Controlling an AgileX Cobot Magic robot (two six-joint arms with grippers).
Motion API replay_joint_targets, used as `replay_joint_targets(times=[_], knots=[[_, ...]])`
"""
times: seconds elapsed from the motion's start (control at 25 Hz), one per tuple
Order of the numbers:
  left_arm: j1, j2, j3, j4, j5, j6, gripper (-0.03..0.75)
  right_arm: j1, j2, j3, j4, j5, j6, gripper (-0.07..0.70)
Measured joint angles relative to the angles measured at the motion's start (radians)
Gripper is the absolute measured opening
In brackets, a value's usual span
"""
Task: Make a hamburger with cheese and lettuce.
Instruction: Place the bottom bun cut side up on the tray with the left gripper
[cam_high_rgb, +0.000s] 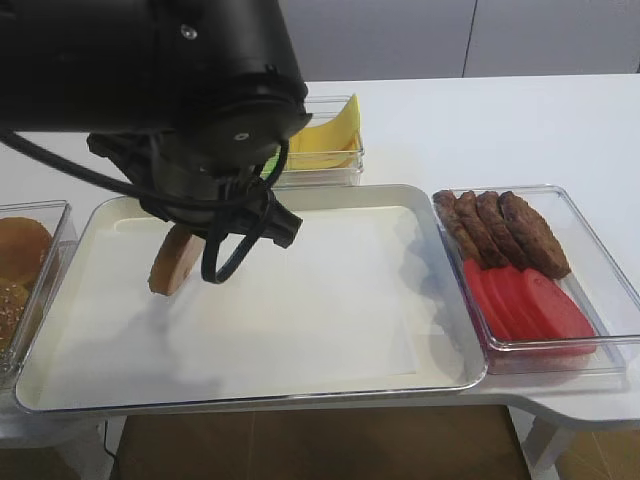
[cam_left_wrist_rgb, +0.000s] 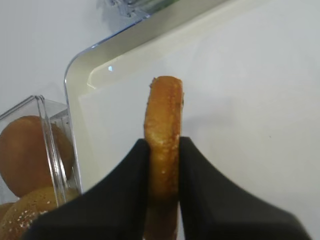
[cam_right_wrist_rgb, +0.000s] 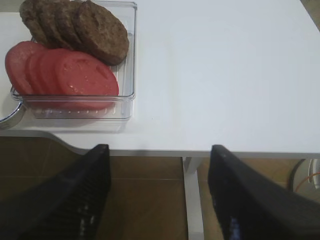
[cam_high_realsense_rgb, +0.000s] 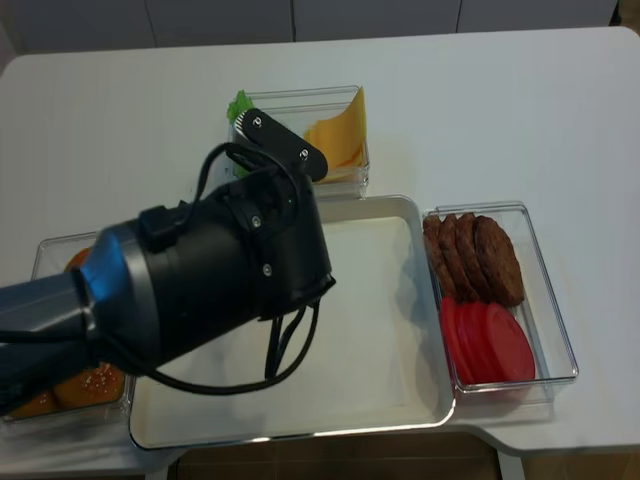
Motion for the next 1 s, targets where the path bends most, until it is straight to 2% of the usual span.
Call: replay_joint_targets(times=[0.56, 0.8, 1.0], knots=[[-0.007, 0.034, 0.0, 0.023, -0.025, -0.045, 0.12, 0.0, 0.0, 0.0, 0.0, 0.0, 0.0, 0.468], [-0.007, 0.034, 0.0, 0.023, -0.06, -0.043, 0.12, 0.0, 0.0, 0.0, 0.0, 0.0, 0.0, 0.468], [-0.007, 0.034, 0.0, 0.048, -0.06, -0.043, 0.12, 0.0, 0.0, 0.0, 0.0, 0.0, 0.0, 0.468]])
